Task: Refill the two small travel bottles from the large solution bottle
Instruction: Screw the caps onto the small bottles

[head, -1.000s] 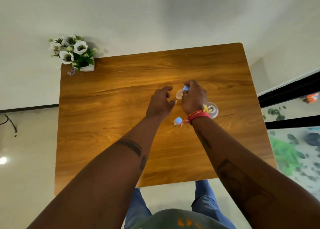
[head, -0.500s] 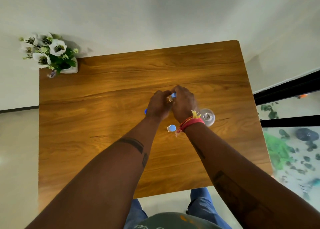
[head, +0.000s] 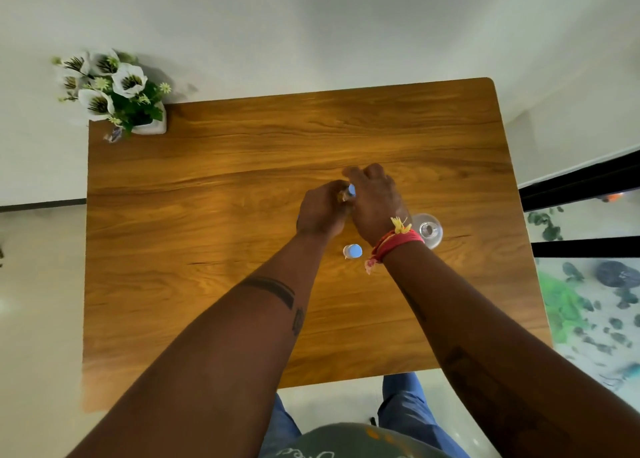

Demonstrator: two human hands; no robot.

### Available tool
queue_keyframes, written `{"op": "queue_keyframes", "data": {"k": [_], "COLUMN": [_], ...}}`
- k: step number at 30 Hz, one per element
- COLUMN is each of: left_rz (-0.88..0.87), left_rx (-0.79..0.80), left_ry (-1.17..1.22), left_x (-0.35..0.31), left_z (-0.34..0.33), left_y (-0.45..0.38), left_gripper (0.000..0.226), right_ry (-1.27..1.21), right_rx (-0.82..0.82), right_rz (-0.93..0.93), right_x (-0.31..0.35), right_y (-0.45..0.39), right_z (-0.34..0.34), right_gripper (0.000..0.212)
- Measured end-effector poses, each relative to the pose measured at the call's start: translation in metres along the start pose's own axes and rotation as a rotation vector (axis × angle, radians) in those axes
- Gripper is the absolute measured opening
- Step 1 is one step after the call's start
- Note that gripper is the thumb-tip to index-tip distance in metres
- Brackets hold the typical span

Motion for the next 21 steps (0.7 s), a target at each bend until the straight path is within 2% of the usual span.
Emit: {"op": "queue_keyframes", "data": {"k": [2, 4, 6, 8, 11, 13, 16, 19, 21], "left_rz": [-0.007, -0.012, 0.004, 0.022, 0.055, 0.063, 0.041, 0.033, 0.030], "left_rx": [0.001, -0.003, 0.003, 0.011, 0.013, 0.012, 0.010, 0.010, 0.002], "left_ry": [-0.002, 0.016, 0.009, 0.020, 0.034, 0.035, -0.003, -0.013, -0.033], "left_x": [-0.001, -0.002, -0.002, 0.001, 0.003, 0.003, -0.001, -0.001, -0.003], "left_z": [0.000, 0.001, 0.001, 0.000, -0.001, 0.000, 0.002, 0.002, 0.002], "left_y": [0.000, 0.000, 0.000, -0.002, -0.001, -0.001, -0.001, -0.001, 0.000], "left_gripper": [0.026, 0.026, 0.027, 0.028, 0.028, 0.026, 0.027, 0.028, 0.027], "right_ry": [0.053, 0.039, 0.028, 0.036, 0.068, 0.074, 0.019, 0.016, 0.036], "right_rx": [0.006, 0.019, 0.056, 0.056, 0.059, 0.074, 0.072, 0.045, 0.042], "right_rz": [0.025, -0.049, -0.135, -0.142, -0.009, -0.071, -0.160, -0.026, -0.034], "right_x": [0.003, -0.003, -0.011, -0.013, -0.003, -0.011, -0.021, -0.005, -0.005], "right_y": [0.000, -0.006, -0.011, -0.011, -0.005, -0.008, -0.008, 0.000, 0.000], "right_z": [-0.002, -0.003, -0.003, 0.002, 0.002, 0.000, 0.000, 0.001, 0.000], "right_gripper": [0.027, 0.020, 0.031, 0.038, 0.031, 0.019, 0.030, 0.029, 0.023]}}
Point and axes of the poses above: each hand's wrist, its own y-axis away from the middle knuckle, its own z-axis out of the back of the hand, x = y × z, the point moved 10 cm from there along -y, towards the middle knuckle, and after that the axes turned 4 degrees about -z, right-handed, at the moved point
